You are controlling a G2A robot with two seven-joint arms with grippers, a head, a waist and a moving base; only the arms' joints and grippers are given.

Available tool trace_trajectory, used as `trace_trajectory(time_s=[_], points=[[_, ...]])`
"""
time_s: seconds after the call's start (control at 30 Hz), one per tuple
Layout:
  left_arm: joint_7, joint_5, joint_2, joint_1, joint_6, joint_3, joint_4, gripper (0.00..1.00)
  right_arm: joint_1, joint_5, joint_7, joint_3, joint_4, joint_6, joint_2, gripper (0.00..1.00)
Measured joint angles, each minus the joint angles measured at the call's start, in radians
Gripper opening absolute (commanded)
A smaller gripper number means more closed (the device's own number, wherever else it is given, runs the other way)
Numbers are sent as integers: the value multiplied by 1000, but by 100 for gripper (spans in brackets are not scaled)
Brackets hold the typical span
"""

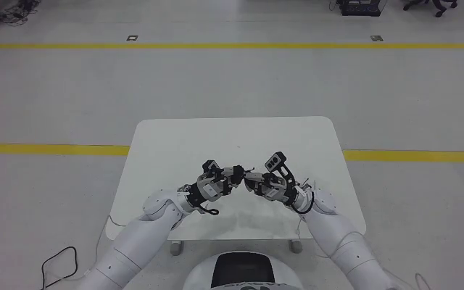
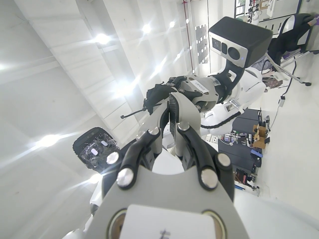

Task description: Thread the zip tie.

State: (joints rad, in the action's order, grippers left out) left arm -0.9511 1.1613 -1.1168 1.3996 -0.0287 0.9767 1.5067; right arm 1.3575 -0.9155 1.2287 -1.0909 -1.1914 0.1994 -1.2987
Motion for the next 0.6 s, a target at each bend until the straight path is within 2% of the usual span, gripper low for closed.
trace_trajectory(time_s=[0.6], points=[[0,0,0,0,0,0,0,0,-20,-8,12,19,48,-5,-6,0]])
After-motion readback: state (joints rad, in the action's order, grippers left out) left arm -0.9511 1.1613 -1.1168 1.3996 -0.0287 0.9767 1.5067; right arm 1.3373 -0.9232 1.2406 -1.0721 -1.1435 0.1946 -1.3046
